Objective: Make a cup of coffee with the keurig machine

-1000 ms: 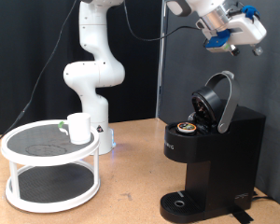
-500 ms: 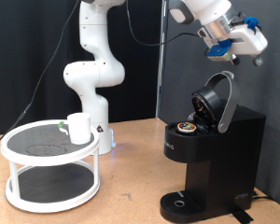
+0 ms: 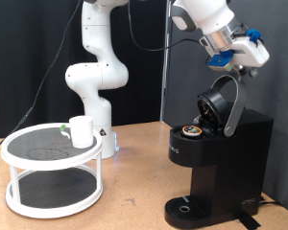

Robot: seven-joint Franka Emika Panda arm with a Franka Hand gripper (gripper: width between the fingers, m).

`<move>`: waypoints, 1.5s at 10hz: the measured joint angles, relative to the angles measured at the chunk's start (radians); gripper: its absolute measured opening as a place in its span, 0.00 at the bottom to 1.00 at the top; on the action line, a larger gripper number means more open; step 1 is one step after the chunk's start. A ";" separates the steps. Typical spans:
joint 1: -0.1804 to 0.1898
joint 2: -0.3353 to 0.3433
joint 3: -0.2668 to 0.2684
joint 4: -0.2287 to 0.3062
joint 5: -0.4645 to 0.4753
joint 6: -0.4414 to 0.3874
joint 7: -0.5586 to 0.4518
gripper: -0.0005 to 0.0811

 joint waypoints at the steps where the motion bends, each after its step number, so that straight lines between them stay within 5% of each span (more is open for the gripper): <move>1: -0.003 0.000 0.000 -0.009 0.000 0.000 -0.004 0.18; 2: -0.006 -0.001 -0.001 -0.018 0.000 0.000 -0.013 0.04; 4: -0.008 -0.008 -0.002 -0.031 0.000 0.001 -0.033 0.01; 9: -0.016 -0.069 -0.031 -0.086 0.016 0.006 -0.128 0.01; 15: -0.067 -0.159 -0.118 -0.177 0.022 -0.012 -0.216 0.01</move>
